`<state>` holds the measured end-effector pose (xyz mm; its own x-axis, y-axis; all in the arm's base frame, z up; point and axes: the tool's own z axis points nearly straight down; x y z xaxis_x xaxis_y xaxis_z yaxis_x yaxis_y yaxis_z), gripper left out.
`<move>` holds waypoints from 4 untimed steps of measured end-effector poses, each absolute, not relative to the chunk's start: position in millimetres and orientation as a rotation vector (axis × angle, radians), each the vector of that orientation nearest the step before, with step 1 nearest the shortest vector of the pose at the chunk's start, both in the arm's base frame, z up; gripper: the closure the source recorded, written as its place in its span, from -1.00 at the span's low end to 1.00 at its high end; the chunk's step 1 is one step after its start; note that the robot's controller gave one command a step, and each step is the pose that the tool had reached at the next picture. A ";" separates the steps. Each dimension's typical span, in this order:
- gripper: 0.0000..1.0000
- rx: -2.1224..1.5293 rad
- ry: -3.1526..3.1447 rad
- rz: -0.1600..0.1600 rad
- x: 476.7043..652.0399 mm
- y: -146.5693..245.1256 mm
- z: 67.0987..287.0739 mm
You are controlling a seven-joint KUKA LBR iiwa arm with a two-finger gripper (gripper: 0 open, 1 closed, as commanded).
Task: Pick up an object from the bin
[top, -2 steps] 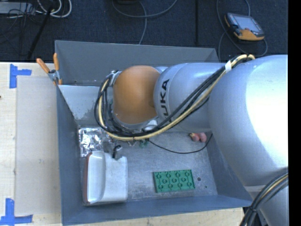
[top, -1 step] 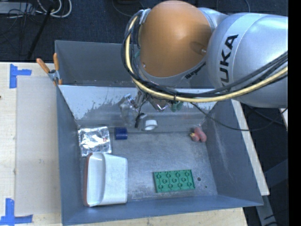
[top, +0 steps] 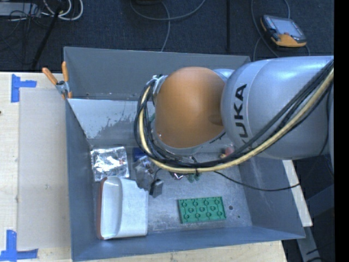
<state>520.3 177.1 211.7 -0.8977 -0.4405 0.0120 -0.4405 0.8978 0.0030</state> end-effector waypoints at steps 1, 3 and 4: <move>1.00 1.088 -2.945 -0.001 570.4 221.7 127.0; 1.00 1.746 -2.603 -0.003 528.4 185.5 168.6; 1.00 2.093 -2.356 0.002 553.5 211.6 339.3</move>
Offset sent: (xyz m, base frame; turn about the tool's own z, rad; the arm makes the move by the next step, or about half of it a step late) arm 0.0505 0.0449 -0.0825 -0.2548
